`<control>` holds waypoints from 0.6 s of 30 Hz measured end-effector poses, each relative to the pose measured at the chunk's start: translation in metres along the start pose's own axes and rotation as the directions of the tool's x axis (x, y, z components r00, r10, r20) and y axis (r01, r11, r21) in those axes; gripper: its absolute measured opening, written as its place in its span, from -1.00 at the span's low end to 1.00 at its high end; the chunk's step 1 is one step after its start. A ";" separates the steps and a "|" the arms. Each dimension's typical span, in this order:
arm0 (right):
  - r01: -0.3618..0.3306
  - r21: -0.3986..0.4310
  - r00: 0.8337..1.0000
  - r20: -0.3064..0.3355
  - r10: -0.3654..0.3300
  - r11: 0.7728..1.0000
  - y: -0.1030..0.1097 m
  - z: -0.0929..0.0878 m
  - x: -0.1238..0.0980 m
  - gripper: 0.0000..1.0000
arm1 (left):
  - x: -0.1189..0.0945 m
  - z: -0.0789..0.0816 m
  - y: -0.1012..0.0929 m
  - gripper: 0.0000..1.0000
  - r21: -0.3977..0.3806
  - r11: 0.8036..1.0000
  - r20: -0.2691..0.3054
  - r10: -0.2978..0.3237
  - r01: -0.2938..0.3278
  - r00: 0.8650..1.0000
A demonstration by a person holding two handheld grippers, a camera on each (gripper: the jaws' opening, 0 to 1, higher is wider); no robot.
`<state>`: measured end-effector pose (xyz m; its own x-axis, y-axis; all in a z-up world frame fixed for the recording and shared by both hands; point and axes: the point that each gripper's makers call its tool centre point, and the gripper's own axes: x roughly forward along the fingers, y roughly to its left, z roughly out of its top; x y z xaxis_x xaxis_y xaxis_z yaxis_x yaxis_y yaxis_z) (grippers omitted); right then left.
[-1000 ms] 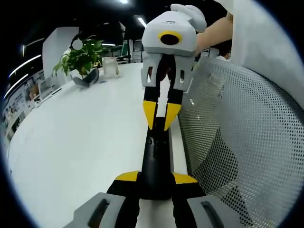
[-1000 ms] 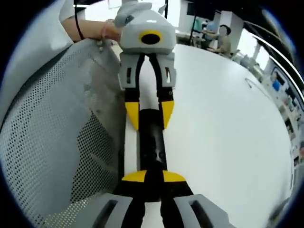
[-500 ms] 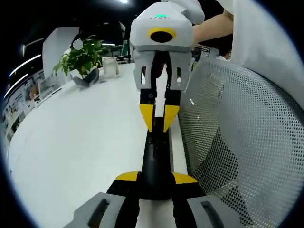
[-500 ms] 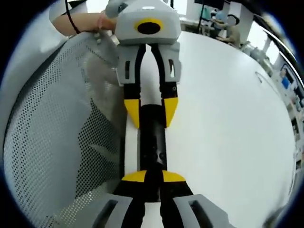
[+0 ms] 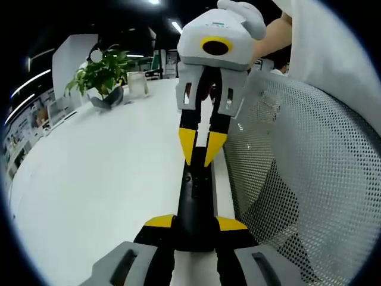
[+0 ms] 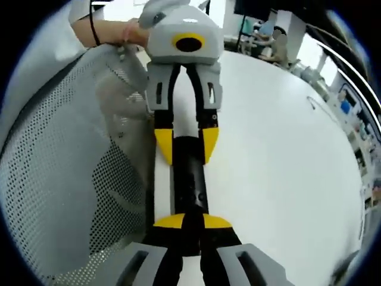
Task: Press the specified remote control buttons in sequence, fully releasing each button before pressing the next.
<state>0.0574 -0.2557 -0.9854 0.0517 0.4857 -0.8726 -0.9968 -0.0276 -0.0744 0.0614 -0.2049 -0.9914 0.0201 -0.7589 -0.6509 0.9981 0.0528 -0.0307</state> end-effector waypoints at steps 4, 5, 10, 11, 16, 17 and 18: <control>-0.024 -0.025 1.000 0.002 0.024 0.999 -0.001 0.001 0.000 -0.89 | 0.000 0.000 0.000 -0.51 0.001 1.000 -0.001 0.000 0.000 1.000; -0.029 -0.035 1.000 0.005 0.029 0.999 -0.001 0.001 0.001 -0.89 | 0.000 0.000 0.000 -0.51 0.002 1.000 -0.002 0.000 0.000 1.000; -0.059 -0.047 0.998 -0.025 0.058 0.997 -0.001 0.003 0.002 -0.90 | 0.000 0.000 0.000 -0.51 0.004 1.000 -0.004 0.000 0.000 1.000; -0.066 -0.044 0.997 -0.035 0.065 0.997 -0.002 0.003 0.002 -0.90 | 0.000 0.000 0.000 -0.51 0.005 1.000 -0.004 0.000 0.000 1.000; -0.103 0.048 0.988 -0.109 0.108 0.994 -0.002 0.001 0.003 -0.90 | 0.000 0.000 0.000 -0.52 0.002 1.000 -0.003 -0.002 0.002 1.000; -0.106 0.056 0.987 -0.115 0.112 0.993 -0.003 0.001 0.004 -0.90 | 0.000 0.000 0.000 -0.52 0.002 1.000 -0.003 -0.002 0.002 1.000; -0.105 0.101 0.985 -0.127 0.117 0.989 -0.003 0.001 0.004 -0.90 | 0.000 0.000 0.000 -0.52 0.000 1.000 -0.004 -0.002 0.002 1.000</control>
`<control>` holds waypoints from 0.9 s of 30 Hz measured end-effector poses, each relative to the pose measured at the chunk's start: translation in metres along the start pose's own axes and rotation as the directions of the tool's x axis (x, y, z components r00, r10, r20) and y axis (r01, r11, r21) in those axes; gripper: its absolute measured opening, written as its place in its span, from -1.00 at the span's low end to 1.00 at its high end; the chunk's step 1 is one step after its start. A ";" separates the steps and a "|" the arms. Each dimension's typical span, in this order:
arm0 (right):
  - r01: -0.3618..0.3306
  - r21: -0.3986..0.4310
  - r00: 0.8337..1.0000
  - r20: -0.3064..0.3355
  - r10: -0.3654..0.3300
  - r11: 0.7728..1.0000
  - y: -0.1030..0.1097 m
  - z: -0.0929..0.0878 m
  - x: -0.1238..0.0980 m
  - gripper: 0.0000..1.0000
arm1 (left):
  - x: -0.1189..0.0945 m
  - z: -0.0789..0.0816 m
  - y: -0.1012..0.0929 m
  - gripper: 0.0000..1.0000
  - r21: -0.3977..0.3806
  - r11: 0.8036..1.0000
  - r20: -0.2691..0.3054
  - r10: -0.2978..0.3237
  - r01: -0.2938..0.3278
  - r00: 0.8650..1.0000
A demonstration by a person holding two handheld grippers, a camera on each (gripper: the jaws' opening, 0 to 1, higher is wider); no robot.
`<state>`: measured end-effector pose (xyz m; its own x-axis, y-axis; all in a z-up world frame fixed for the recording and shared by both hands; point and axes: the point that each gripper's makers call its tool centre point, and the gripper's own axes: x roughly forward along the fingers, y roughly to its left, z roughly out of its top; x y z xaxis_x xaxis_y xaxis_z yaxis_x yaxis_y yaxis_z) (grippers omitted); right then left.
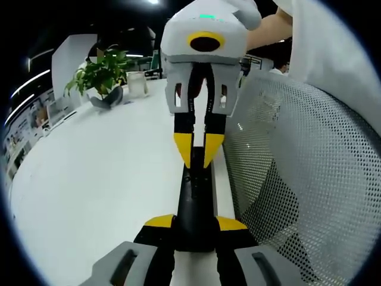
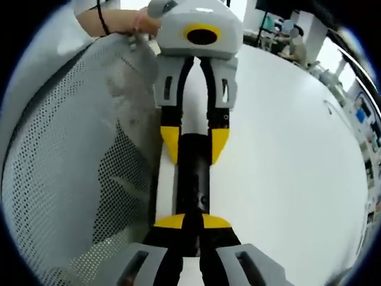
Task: Press the specified remote control buttons in sequence, fully releasing each button before pressing the next.
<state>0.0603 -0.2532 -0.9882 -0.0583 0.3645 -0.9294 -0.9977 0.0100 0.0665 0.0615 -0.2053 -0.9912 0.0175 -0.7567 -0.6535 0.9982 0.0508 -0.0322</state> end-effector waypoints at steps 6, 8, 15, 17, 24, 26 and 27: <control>0.022 0.139 1.000 0.002 -0.022 0.990 -0.002 0.001 0.001 -0.91 | 0.000 0.000 0.000 -0.52 -0.006 1.000 0.003 0.001 0.000 1.000; 0.052 0.168 0.999 0.005 -0.053 0.985 -0.003 0.001 0.001 -0.91 | 0.000 0.000 0.000 -0.52 -0.006 1.000 0.003 0.001 -0.001 1.000; 0.124 -0.034 0.990 0.068 -0.121 0.992 0.001 0.001 -0.001 -0.91 | 0.001 0.000 0.000 -0.51 0.003 1.000 0.000 0.001 -0.001 1.000; 0.130 -0.108 0.988 0.092 -0.120 0.986 0.002 0.002 -0.001 -0.92 | 0.001 0.000 0.000 -0.51 0.002 1.000 0.001 0.001 -0.001 1.000; 0.071 -0.177 0.995 0.086 -0.056 0.982 0.002 0.003 -0.001 -0.93 | 0.001 0.000 0.000 -0.51 -0.001 1.000 0.003 0.001 -0.001 1.000; 0.050 -0.177 0.997 0.072 -0.038 0.983 0.001 0.004 -0.001 -0.94 | 0.001 0.000 0.000 -0.51 -0.002 1.000 0.003 0.001 -0.001 1.000; 0.037 -0.153 0.998 0.062 -0.027 0.987 0.001 0.004 0.000 -0.94 | 0.001 0.000 0.000 -0.51 -0.003 1.000 0.004 0.001 -0.001 1.000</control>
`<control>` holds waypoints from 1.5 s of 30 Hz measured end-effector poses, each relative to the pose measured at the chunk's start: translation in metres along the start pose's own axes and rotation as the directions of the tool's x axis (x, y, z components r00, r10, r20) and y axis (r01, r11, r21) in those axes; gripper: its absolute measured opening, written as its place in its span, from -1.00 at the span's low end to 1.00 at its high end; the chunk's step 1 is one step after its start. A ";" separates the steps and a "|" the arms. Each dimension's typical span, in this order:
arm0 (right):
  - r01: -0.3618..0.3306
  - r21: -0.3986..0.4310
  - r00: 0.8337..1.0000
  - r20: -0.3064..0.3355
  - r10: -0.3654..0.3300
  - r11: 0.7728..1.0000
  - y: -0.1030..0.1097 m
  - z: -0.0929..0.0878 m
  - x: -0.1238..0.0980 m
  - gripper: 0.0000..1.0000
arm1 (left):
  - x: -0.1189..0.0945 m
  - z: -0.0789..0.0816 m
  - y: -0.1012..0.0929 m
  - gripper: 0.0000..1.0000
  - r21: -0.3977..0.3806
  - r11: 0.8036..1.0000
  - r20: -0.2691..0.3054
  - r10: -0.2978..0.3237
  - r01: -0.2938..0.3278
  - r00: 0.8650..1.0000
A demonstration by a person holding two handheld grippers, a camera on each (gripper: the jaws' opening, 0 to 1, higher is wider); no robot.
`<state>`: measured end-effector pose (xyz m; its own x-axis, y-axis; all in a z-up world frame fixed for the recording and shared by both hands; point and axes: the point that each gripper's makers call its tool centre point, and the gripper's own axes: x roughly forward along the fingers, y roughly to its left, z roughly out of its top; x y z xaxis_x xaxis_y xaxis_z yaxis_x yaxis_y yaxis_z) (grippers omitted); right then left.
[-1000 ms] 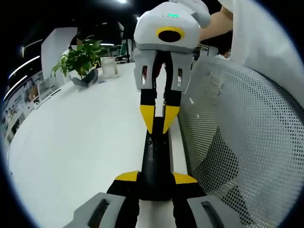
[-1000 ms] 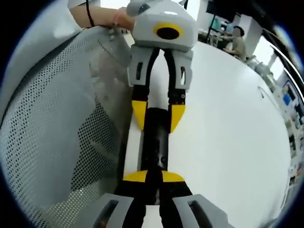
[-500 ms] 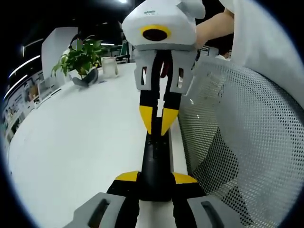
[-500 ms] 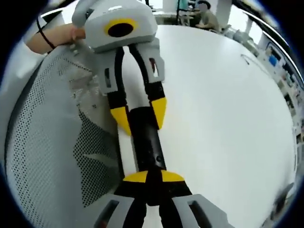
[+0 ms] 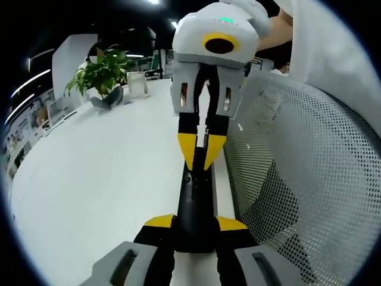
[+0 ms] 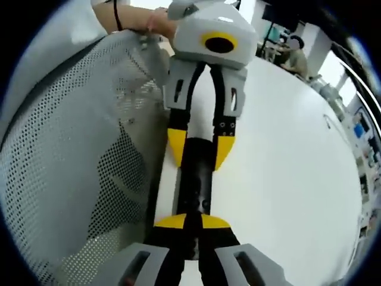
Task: Press the specified remote control buttons in sequence, fully releasing each button before pressing the next.
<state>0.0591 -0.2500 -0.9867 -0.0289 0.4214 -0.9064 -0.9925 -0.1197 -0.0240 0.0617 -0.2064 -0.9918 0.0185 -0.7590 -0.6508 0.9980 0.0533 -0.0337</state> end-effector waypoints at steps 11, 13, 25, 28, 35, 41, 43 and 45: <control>0.084 0.299 0.996 -0.046 -0.073 0.951 -0.003 0.001 0.002 -0.99 | 0.001 0.000 0.000 -0.51 -0.003 1.000 0.001 -0.001 0.001 1.000; 0.109 0.239 0.993 -0.069 -0.095 0.965 -0.003 0.001 0.002 -0.99 | 0.001 0.000 0.000 -0.51 -0.003 1.000 0.001 -0.001 0.001 1.000; 0.182 -0.028 0.981 -0.065 -0.183 0.983 0.002 0.002 0.002 -1.00 | 0.000 0.000 0.000 -0.51 0.010 1.000 -0.001 0.002 -0.002 1.000; 0.181 -0.004 0.982 -0.055 -0.181 0.983 -0.001 0.001 0.000 -1.00 | 0.000 0.000 0.000 -0.51 0.009 1.000 -0.001 0.001 -0.001 1.000; 0.139 0.110 0.990 -0.024 -0.137 0.984 -0.003 0.001 -0.001 -1.00 | 0.001 0.001 0.000 -0.51 0.005 1.000 0.002 0.000 0.000 1.000; 0.079 0.193 0.997 -0.023 -0.076 0.978 -0.002 0.001 0.000 -1.00 | 0.001 0.001 0.000 -0.51 0.005 1.000 0.002 -0.002 0.002 1.000; 0.070 0.207 0.997 -0.028 -0.066 0.976 -0.003 0.001 0.000 -1.00 | 0.001 0.002 0.000 -0.51 0.000 1.000 0.005 -0.004 0.004 1.000; 0.065 0.216 0.998 -0.035 -0.059 0.974 -0.003 0.001 0.001 -1.00 | 0.001 0.002 0.000 -0.51 -0.005 1.000 0.008 -0.005 0.006 1.000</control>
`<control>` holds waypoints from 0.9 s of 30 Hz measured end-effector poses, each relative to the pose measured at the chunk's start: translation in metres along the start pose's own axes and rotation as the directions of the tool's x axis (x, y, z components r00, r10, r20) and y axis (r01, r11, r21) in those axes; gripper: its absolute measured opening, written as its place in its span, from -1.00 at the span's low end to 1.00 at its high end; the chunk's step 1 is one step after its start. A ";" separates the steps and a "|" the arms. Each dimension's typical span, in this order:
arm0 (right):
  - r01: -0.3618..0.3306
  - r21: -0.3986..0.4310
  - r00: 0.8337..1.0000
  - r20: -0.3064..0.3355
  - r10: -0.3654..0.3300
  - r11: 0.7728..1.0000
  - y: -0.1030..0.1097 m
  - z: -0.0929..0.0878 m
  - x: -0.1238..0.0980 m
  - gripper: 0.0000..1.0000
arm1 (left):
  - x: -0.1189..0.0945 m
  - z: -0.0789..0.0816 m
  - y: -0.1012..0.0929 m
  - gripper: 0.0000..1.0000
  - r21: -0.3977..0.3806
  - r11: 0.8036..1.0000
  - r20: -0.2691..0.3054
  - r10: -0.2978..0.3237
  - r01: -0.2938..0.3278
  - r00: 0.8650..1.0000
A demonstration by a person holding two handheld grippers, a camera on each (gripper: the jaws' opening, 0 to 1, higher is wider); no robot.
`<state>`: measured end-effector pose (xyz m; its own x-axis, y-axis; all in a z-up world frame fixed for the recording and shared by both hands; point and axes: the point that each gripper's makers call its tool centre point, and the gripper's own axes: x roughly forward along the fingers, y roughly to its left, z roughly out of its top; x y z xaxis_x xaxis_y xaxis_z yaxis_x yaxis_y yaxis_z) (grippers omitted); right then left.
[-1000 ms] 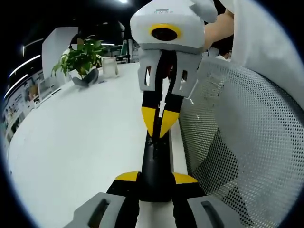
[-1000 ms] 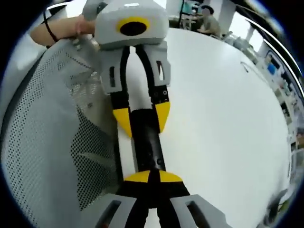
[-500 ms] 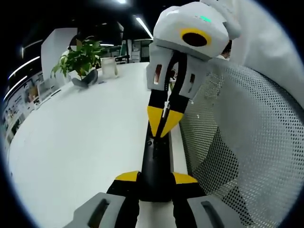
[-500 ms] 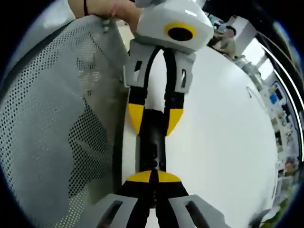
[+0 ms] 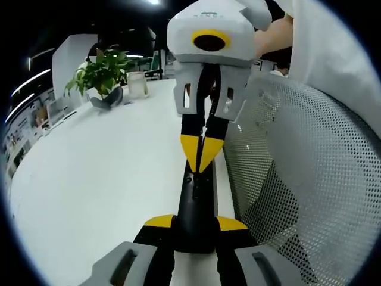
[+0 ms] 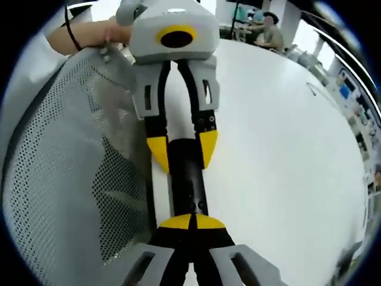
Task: Press the specified remote control buttons in sequence, fully releasing each button before pressing the next.
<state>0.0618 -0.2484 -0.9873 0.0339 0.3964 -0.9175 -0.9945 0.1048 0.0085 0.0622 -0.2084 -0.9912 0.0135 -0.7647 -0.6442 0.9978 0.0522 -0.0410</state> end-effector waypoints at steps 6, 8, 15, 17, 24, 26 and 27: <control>-0.014 0.039 1.000 0.026 0.013 0.999 -0.001 -0.001 -0.001 -1.00 | 0.000 0.000 0.000 -0.51 -0.001 1.000 0.003 -0.001 0.001 1.000; -0.017 0.063 0.999 0.047 0.014 0.998 -0.001 -0.002 -0.001 -1.00 | 0.000 0.000 0.000 -0.51 0.000 1.000 0.002 -0.001 0.001 1.000; -0.074 0.049 0.995 0.065 0.071 0.996 0.000 -0.001 -0.003 -1.00 | 0.000 0.000 0.000 -0.51 0.010 1.000 -0.007 0.000 0.000 1.000; -0.079 0.043 0.995 0.059 0.077 0.996 0.001 -0.002 -0.003 -1.00 | 0.000 0.000 0.000 -0.51 0.004 1.000 -0.006 0.000 0.000 1.000; -0.060 0.048 0.998 0.038 0.058 0.997 0.003 -0.011 -0.006 -1.00 | 0.000 0.000 0.000 -0.51 0.009 1.000 -0.010 0.000 0.000 1.000; -0.051 0.044 0.998 0.026 0.050 0.998 0.003 -0.010 -0.005 -1.00 | 0.000 0.000 0.000 -0.51 0.009 1.000 -0.009 0.000 0.000 1.000; -0.040 0.036 0.999 0.011 0.040 0.999 0.004 -0.010 -0.004 -1.00 | 0.000 0.000 0.000 -0.51 0.009 1.000 -0.009 0.000 0.000 1.000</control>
<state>0.0571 -0.2586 -0.9872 -0.0049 0.4102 -0.9120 -0.9908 0.1215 0.0599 0.0621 -0.2080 -0.9914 0.0134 -0.7590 -0.6509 0.9983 0.0470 -0.0342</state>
